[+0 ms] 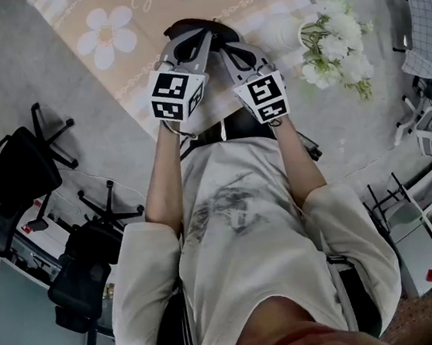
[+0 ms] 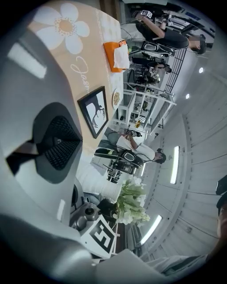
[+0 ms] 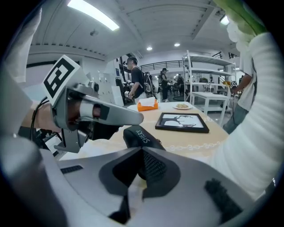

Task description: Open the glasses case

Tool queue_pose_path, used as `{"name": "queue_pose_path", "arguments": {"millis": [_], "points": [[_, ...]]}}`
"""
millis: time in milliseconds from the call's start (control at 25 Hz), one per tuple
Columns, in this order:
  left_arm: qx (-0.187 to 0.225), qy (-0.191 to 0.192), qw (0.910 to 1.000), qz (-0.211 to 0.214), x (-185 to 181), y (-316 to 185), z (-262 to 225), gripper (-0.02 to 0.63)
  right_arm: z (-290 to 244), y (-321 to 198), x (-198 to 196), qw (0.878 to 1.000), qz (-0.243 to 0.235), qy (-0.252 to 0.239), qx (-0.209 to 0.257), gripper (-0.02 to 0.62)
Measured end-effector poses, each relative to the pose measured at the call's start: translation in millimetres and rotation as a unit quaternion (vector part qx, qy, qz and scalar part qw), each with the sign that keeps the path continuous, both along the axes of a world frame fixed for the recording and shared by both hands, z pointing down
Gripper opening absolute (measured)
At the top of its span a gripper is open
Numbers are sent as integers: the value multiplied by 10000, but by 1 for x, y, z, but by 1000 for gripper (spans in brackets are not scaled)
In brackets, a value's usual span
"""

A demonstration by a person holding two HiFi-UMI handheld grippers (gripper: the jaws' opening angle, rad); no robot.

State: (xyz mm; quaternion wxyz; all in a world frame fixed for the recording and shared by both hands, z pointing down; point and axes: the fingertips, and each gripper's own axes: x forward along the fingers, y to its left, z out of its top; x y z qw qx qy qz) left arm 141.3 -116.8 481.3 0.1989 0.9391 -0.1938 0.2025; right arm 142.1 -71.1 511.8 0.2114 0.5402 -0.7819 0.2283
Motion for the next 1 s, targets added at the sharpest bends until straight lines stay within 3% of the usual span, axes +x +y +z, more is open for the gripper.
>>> {"name": "queue_pose_path", "arguments": {"millis": [240,520,1000], "points": [[-54,-166,9997,-147,7,-14,7,8,-1,3,-3,9999,-98,77,60,15],[-315,-684,9970,-168,8,-16,27,8,-1,7,-8,9996,-242,129,73,15],[-454,-836,9952,-243,-4,-3,26,8,-18,14,2,9996,-206,-100,151,15]]}}
